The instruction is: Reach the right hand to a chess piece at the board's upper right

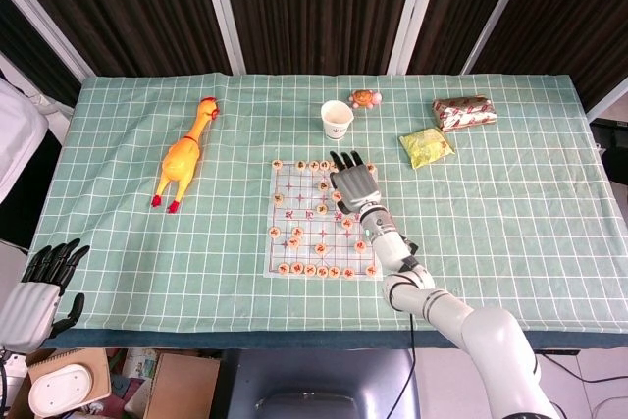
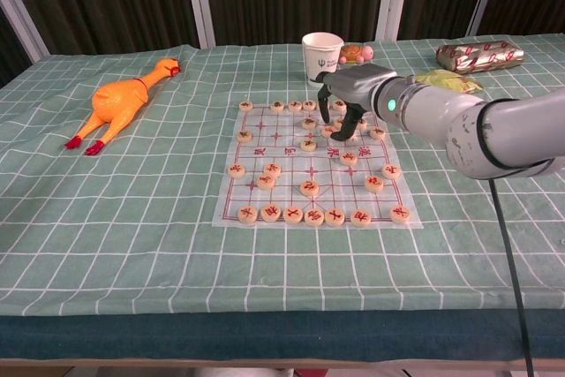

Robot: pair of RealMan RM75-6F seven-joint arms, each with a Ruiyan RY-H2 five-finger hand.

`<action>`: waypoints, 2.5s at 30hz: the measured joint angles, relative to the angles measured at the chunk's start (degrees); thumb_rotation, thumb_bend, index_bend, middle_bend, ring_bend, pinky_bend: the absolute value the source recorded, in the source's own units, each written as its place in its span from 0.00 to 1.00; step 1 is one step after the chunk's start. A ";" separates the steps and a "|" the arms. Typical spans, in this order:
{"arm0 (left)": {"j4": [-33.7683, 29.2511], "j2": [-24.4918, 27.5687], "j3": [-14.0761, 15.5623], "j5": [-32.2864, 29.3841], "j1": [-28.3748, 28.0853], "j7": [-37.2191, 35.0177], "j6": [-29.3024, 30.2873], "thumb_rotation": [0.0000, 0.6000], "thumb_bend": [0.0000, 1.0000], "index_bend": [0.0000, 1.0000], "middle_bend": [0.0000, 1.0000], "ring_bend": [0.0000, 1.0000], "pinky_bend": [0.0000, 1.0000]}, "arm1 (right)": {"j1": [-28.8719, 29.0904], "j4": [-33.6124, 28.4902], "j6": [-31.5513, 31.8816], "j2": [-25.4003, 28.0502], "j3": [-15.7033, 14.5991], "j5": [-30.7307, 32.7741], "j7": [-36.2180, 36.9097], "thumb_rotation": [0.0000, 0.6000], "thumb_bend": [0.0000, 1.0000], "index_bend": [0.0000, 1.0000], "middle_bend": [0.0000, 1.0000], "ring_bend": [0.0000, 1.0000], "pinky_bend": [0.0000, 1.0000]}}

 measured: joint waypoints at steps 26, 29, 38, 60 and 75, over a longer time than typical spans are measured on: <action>0.22 0.28 0.38 0.80 -0.27 -1.18 -0.20 1.00 0.54 0.00 0.00 0.00 0.04 | 1.19 3.74 -0.57 -2.89 1.66 1.65 -0.75 1.00 0.48 0.63 0.05 0.00 0.00; 0.31 0.22 0.40 0.85 -0.26 -1.18 -0.17 1.00 0.54 0.00 0.00 0.00 0.04 | 0.85 2.52 0.22 -2.27 1.87 1.31 0.30 1.00 0.48 0.63 0.05 0.00 0.00; 0.13 0.05 0.51 1.00 -0.16 -0.57 -0.03 1.00 0.54 0.00 0.00 0.00 0.04 | -1.26 -2.85 3.95 2.39 3.40 1.39 2.40 1.00 0.48 0.63 0.06 0.00 0.00; 0.23 0.18 0.03 -1.34 -1.11 -1.40 -2.80 1.00 0.54 0.00 0.00 0.00 0.04 | 3.05 14.01 -2.61 -4.48 5.13 4.48 2.77 1.00 0.48 0.63 0.06 0.00 0.00; 0.64 0.50 0.14 -1.64 -1.86 -2.75 -4.33 1.00 0.54 0.00 0.00 0.00 0.04 | 7.55 22.85 -5.55 -9.50 7.64 4.73 1.83 1.00 0.48 0.62 0.06 0.00 0.00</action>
